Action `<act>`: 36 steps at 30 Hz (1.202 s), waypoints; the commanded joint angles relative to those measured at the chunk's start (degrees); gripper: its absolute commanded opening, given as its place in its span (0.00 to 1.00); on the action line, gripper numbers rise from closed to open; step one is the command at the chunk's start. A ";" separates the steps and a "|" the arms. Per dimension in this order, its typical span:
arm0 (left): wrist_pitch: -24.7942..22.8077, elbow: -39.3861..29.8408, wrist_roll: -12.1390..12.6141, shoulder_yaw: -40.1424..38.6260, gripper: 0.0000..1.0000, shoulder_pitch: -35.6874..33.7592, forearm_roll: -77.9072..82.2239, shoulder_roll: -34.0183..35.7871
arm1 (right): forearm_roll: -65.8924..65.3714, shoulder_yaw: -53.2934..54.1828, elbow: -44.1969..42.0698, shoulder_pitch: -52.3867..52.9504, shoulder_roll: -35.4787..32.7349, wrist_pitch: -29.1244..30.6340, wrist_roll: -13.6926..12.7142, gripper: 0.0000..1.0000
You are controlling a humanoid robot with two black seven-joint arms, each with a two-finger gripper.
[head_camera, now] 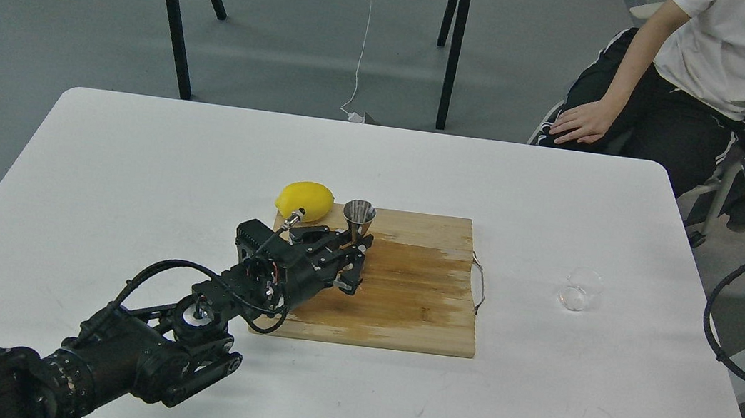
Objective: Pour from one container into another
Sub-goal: 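Lift the jigger and carry it onto the wooden board beside the lemon, then set the jigger upright on the board and open the left gripper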
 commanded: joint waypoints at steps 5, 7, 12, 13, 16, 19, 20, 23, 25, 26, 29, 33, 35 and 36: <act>0.07 -0.39 0.01 -0.02 0.44 0.61 0.00 0.00 | -0.05 -0.09 0.01 -0.09 -0.10 0.00 -0.09 1.00; 0.07 -0.48 0.01 -0.02 0.51 0.79 0.00 0.00 | -0.05 -0.09 0.01 -0.09 -0.10 0.00 -0.09 1.00; 0.07 -3.73 0.01 0.16 0.67 1.32 0.00 0.00 | -0.05 -0.09 -0.08 -0.09 -0.10 0.00 -0.09 1.00; 0.07 -4.17 -0.07 0.16 0.70 1.58 0.00 0.00 | -0.05 -0.09 -0.08 -0.09 -0.10 0.00 -0.09 1.00; 0.15 -4.96 -0.42 0.16 0.72 1.67 0.00 0.00 | -0.05 0.00 -0.43 -0.17 -0.10 0.00 -0.09 1.00; 0.15 -6.89 -0.69 0.94 0.73 1.76 0.00 1.49 | -0.05 0.00 -0.52 -0.17 -0.10 0.00 -0.09 1.00; 0.15 -7.25 -0.69 1.38 0.73 1.76 0.00 2.19 | -0.05 0.00 -0.52 -0.17 -0.19 0.00 -0.09 1.00; 0.15 -7.51 -0.78 1.74 0.73 1.67 0.00 4.13 | -0.05 0.08 -0.52 -0.35 -0.10 0.00 -0.09 1.00; 0.15 -7.51 -0.78 1.65 0.73 1.58 0.00 5.44 | -0.05 0.08 -0.52 -0.35 -0.10 0.00 -0.09 1.00; 0.24 -7.51 -0.86 1.65 0.73 1.50 0.00 6.49 | -0.05 0.08 -0.52 -0.35 -0.10 0.00 -0.09 1.00; 0.68 -7.60 -0.87 1.56 0.73 1.49 0.00 8.43 | -0.05 0.00 -0.43 -0.35 -0.10 0.00 -0.01 1.00; 3.22 -8.47 -0.95 1.30 0.73 1.85 0.00 10.28 | -0.05 0.00 -0.43 -0.35 -0.10 0.00 -0.01 1.00; 3.67 -11.02 -0.95 1.12 0.74 3.16 0.00 12.12 | -0.05 0.00 -0.52 -0.35 -0.10 0.00 -0.01 1.00; 3.67 -12.60 -0.95 0.86 0.74 4.30 0.00 13.52 | -0.05 0.00 -0.52 -0.44 -0.10 0.00 -0.09 1.00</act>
